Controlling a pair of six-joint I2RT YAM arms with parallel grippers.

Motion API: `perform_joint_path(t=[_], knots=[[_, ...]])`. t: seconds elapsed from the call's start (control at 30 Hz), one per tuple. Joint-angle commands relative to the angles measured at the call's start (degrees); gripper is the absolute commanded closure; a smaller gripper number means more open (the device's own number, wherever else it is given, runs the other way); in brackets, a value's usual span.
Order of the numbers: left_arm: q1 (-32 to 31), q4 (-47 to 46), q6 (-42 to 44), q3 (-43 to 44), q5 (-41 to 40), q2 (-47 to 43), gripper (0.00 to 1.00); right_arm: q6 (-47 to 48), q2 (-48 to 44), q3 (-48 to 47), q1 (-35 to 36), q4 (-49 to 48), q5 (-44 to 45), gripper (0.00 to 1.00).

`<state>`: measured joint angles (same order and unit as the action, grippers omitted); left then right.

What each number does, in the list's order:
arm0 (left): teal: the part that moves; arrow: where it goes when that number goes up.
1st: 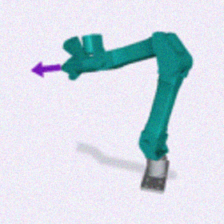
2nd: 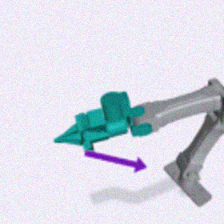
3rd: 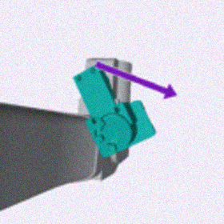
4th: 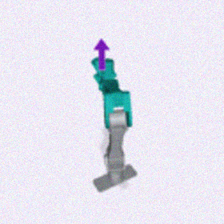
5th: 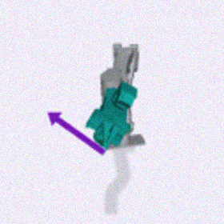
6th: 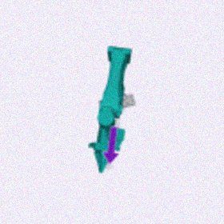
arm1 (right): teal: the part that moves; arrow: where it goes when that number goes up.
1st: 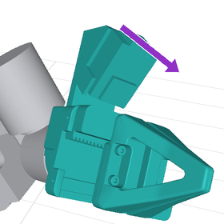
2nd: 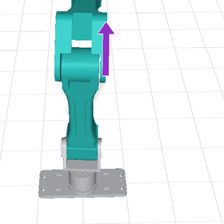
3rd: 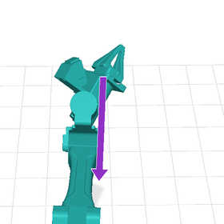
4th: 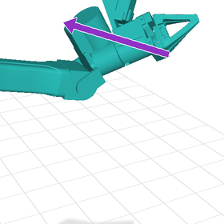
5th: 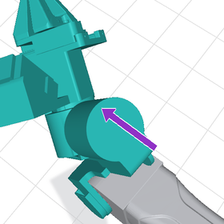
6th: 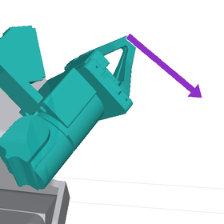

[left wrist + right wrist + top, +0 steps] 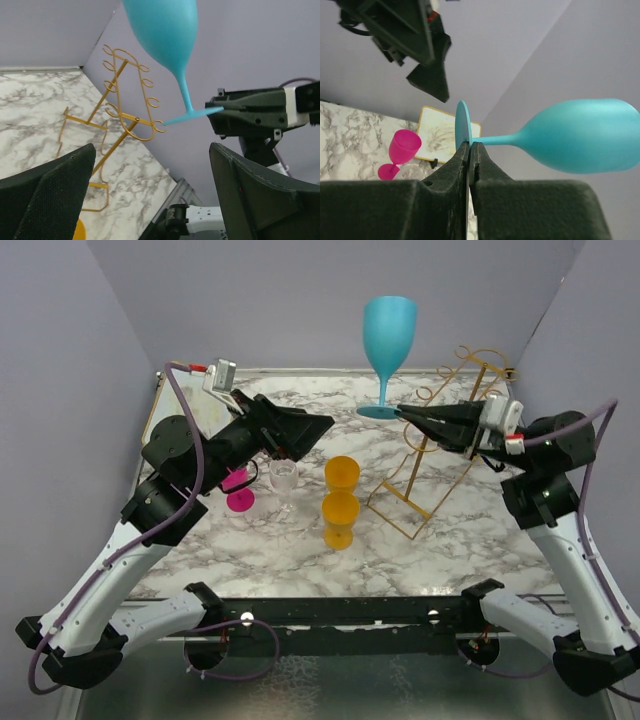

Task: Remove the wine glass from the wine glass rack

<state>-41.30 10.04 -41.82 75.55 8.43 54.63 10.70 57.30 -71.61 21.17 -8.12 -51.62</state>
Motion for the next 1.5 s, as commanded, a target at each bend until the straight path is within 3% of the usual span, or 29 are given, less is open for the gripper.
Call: perform_joint_path(t=[0.0,0.17,0.47,0.93,1.47], knots=[[0.34,-1.74,-9.53,2.05,4.06,0.04,0.01,7.90,-5.59,3.64,0.49,-1.91,-6.69,0.98],[0.34,2.80,-8.55,8.30,7.04,2.50,0.01,11.00,-9.18,6.44,0.50,2.81,-11.25,0.98],[0.32,13.72,-3.78,20.63,16.33,10.74,0.01,10.60,-14.01,11.64,0.54,1.83,-16.32,0.98],[1.74,22.92,5.28,27.70,17.55,16.09,0.01,11.95,-17.24,16.27,0.80,3.48,-18.93,0.98],[5.63,22.54,2.48,29.29,30.40,23.21,0.01,10.93,-18.29,19.17,1.07,1.45,-23.35,0.98]])
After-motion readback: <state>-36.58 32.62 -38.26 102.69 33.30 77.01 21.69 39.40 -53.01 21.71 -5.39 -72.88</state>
